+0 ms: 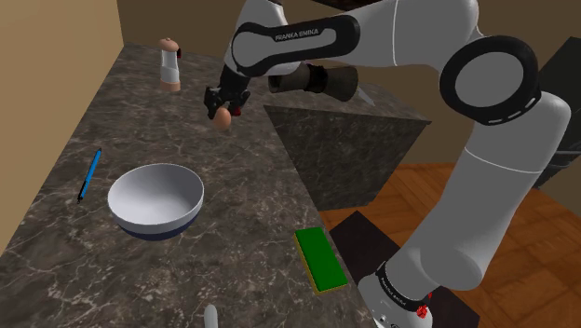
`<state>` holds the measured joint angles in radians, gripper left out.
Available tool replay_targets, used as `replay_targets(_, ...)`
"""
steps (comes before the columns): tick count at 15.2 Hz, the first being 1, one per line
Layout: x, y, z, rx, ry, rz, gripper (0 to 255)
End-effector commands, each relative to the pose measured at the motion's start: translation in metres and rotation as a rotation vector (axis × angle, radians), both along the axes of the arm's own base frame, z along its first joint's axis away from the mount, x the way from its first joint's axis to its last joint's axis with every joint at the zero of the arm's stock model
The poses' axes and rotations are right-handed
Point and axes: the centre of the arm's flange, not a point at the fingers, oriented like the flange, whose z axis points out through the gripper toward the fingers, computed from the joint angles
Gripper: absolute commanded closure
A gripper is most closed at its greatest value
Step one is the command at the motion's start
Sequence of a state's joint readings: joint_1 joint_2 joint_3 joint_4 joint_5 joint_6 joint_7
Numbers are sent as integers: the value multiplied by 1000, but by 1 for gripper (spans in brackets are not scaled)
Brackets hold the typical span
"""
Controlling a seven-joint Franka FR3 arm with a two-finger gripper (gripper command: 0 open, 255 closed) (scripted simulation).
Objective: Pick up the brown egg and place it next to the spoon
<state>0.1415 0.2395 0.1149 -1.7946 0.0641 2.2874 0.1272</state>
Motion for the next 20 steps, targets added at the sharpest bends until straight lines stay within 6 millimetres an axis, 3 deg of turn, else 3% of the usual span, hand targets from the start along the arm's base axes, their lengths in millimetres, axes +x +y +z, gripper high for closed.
replay_targets(1, 0, 0, 11, 0, 0, 0, 255)
replay_targets(18, 0, 0, 99, 0, 0, 0, 255)
replay_targets(20, -21, 16, 99, 0, 0, 0, 255)
